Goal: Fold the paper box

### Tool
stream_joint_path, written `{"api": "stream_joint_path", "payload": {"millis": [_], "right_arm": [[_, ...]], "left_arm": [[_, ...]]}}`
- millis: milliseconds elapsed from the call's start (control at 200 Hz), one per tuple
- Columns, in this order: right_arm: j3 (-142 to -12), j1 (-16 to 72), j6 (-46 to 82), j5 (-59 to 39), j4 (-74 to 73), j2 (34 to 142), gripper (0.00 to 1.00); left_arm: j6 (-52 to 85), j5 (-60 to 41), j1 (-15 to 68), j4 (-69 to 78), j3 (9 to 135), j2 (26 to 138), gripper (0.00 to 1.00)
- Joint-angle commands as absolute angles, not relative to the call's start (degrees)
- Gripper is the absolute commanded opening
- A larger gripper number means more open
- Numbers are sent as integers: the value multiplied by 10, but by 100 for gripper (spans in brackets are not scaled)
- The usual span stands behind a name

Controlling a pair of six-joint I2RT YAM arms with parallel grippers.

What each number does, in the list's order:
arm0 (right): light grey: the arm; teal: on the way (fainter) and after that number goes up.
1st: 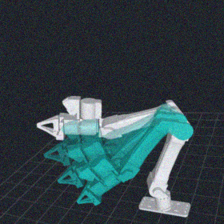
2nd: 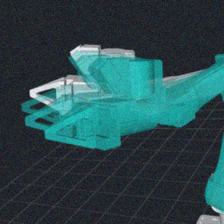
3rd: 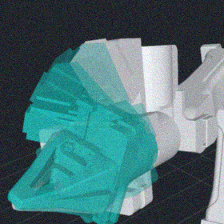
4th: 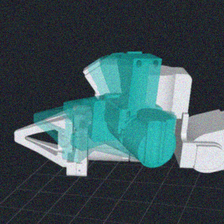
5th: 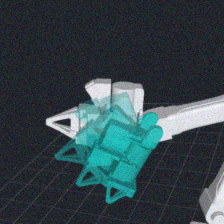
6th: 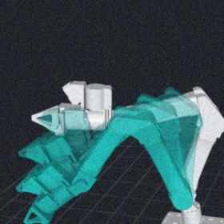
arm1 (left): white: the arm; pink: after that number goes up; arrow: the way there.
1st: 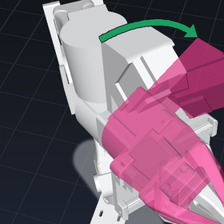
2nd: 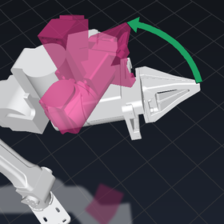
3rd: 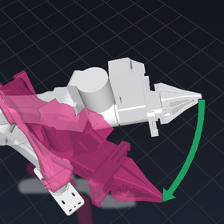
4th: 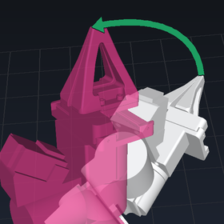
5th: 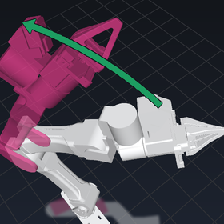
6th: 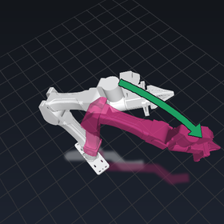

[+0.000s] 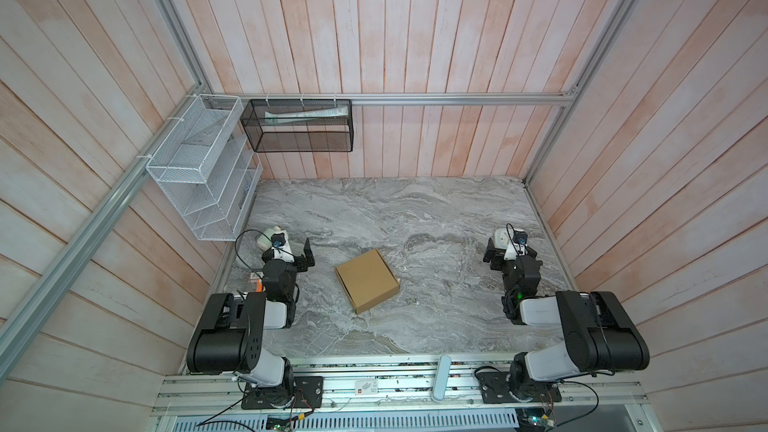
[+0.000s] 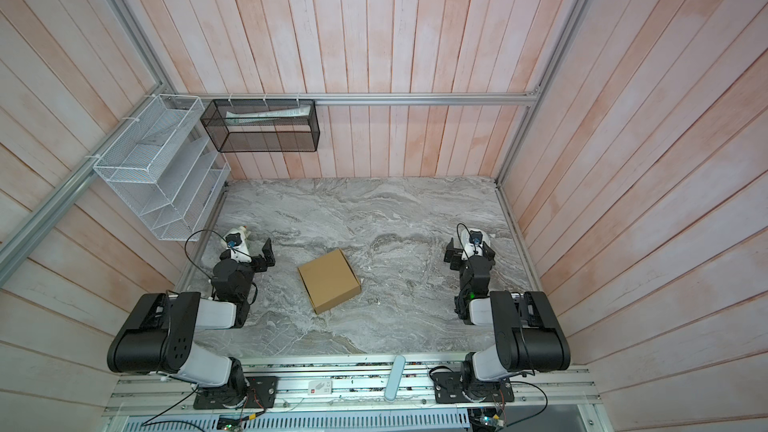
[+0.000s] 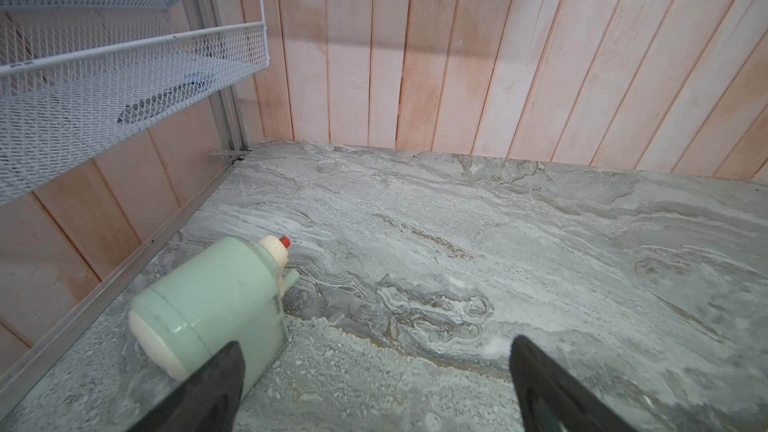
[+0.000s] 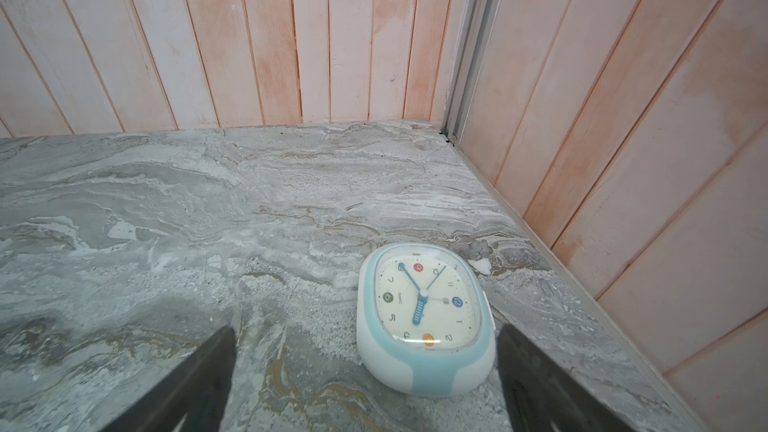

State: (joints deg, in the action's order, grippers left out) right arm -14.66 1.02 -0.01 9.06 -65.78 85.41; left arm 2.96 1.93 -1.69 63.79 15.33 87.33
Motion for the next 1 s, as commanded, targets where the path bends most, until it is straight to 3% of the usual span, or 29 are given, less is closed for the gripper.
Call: {"api": "stream_joint_path", "payload": {"millis": [0, 995], "right_arm": [[-131, -1, 12, 67, -721, 878, 98], [-138, -7, 15, 56, -698, 872, 98]], "left_arm": [[23, 23, -14, 632, 164, 880, 100], [19, 31, -9, 630, 166, 881, 100]]}}
